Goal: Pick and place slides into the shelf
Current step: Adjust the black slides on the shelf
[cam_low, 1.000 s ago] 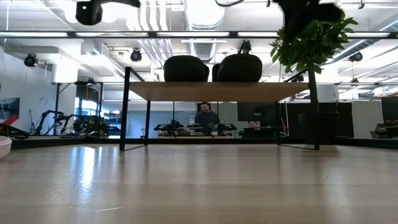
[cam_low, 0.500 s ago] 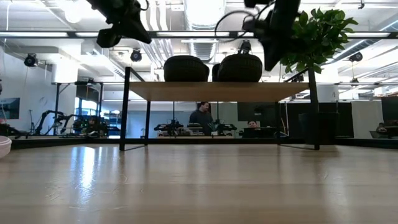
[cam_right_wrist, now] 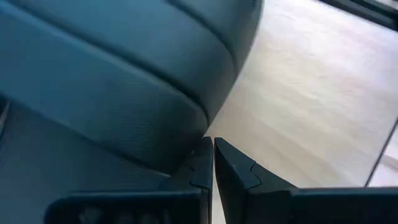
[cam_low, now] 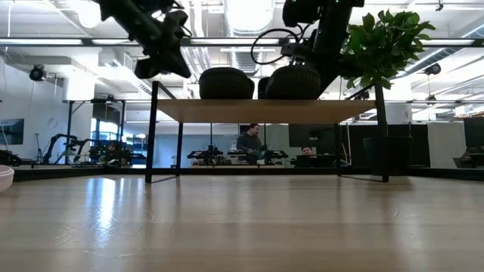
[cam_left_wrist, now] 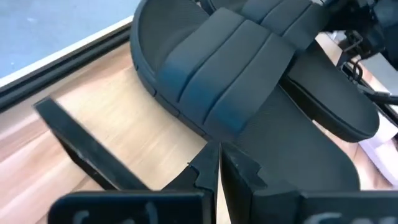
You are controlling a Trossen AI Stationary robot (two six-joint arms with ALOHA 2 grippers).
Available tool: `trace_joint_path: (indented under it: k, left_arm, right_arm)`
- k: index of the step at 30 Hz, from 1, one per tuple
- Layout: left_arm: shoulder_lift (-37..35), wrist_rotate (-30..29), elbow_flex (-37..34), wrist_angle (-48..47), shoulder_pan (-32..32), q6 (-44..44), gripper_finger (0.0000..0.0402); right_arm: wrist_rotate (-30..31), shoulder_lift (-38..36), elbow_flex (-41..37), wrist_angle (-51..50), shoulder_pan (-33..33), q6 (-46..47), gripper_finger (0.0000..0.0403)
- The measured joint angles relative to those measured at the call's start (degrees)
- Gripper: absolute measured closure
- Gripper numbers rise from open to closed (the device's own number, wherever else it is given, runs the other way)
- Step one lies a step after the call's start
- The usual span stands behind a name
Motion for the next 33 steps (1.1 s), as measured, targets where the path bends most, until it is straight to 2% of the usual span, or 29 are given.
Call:
trace_joint_path:
  k: [8,14,33]
  left_arm:
    - [3.27,0.4,1.06,1.01,0.0,0.08,0.0401]
    - [4.4,1.41,0.93,0.99,0.0,-0.02,0.0401]
    - [11.79,5.08,1.75,3.9,0.0,1.61,0.0401]
  right_arm:
    - [-0.25,-0.16,0.02,0.8,-3.4,-4.34,0.0394]
    - [-5.33,-0.22,0.02,4.45,-5.35,-7.05,0.0394]
    - [-8.44,-0.33,0.02,3.55,-5.24,-8.54,0.0394]
